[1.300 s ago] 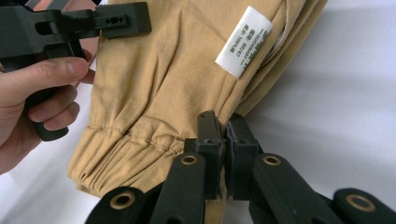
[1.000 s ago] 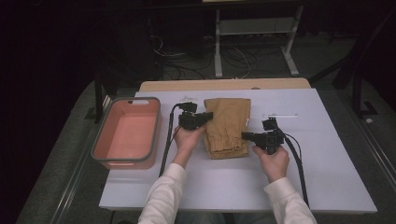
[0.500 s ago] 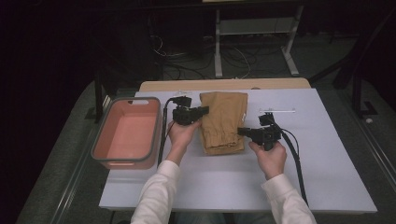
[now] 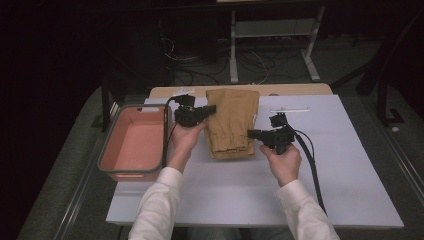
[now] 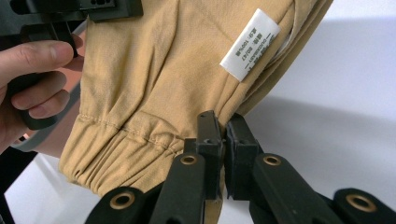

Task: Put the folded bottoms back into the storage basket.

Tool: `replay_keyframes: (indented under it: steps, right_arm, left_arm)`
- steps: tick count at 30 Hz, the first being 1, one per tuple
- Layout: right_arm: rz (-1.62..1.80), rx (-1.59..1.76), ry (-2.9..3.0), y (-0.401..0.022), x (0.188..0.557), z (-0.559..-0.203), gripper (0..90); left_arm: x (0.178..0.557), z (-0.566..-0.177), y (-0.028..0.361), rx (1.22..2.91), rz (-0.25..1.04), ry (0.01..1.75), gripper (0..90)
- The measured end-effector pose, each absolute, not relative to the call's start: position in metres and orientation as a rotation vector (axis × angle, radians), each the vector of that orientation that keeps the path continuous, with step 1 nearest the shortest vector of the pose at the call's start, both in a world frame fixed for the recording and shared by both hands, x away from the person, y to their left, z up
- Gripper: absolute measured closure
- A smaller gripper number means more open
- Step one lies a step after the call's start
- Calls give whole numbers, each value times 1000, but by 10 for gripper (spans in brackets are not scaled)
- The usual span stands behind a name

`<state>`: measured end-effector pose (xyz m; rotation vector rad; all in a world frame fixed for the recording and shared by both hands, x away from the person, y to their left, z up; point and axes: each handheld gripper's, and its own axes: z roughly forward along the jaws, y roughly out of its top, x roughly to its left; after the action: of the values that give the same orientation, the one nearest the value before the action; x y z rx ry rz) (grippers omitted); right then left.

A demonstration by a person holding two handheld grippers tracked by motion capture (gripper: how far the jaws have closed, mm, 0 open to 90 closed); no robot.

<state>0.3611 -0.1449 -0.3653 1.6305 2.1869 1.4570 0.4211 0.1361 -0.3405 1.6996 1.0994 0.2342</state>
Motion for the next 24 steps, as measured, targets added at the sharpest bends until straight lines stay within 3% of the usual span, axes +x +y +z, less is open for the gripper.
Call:
replay_keyframes:
  steps: [24]
  right_arm:
    - [1542, 1561, 2222, -105, 375, -344, 848]
  left_arm:
    - [416, -306, 180, 1663, 304, 1091, 832]
